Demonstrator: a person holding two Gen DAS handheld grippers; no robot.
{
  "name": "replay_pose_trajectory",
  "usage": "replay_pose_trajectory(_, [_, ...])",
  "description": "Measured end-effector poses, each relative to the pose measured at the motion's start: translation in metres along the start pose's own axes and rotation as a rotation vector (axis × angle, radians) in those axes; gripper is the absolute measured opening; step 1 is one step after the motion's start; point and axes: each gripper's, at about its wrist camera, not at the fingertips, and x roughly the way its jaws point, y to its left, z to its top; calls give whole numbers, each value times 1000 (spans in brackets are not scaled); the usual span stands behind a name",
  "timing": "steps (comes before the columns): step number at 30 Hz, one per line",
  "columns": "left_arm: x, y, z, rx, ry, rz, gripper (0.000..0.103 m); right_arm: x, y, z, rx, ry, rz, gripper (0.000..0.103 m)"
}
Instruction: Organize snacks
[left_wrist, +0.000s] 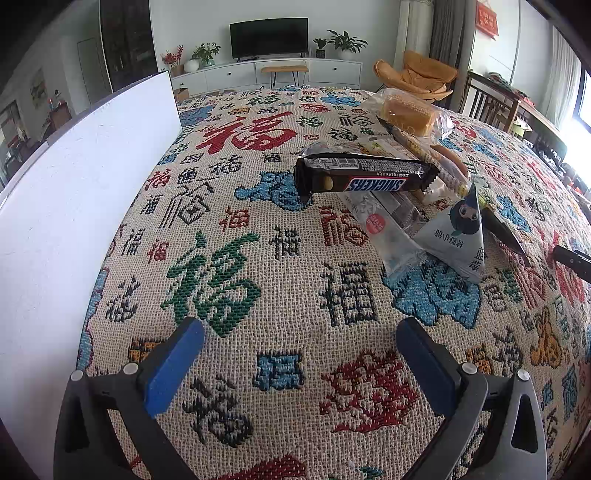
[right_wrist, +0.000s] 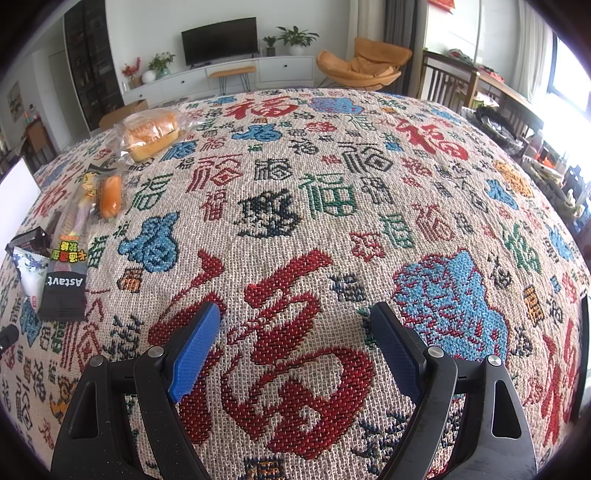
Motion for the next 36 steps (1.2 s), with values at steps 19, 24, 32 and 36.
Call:
replay_pose_trajectory(19, [0,0,0,0,0,0,103,0,1,0,1,0,0,86])
replay_pose_trajectory(24, [0,0,0,-1,0,0,103,0,1,0,2,0,0,86])
replay_pose_trajectory(32, [0,0,0,-1,0,0,103,0,2,0,-3,3,-8,86])
replay_pose_trajectory(36, [0,1,0,-1,0,0,103,0,3,1,-2,5,-7,86])
